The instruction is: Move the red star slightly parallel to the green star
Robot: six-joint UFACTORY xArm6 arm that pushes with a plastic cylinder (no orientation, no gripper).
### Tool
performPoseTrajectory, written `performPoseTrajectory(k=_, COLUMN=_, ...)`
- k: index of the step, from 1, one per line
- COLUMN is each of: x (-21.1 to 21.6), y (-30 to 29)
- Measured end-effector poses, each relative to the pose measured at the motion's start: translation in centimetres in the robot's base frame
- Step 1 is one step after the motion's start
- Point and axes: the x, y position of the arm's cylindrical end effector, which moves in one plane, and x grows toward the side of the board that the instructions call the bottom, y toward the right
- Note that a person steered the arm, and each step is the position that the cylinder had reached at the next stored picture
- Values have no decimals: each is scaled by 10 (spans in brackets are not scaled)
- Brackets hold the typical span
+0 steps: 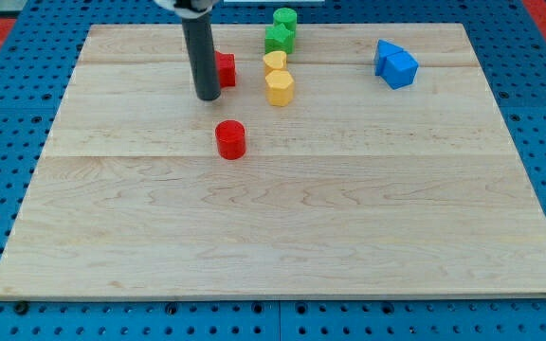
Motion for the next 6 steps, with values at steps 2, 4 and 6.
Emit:
performPoseTrajectory(k=2, x=-22, y=28)
performPoseTrajectory(k=4, x=-39, y=-73)
performPoseTrajectory(k=6, x=-35, y=-75)
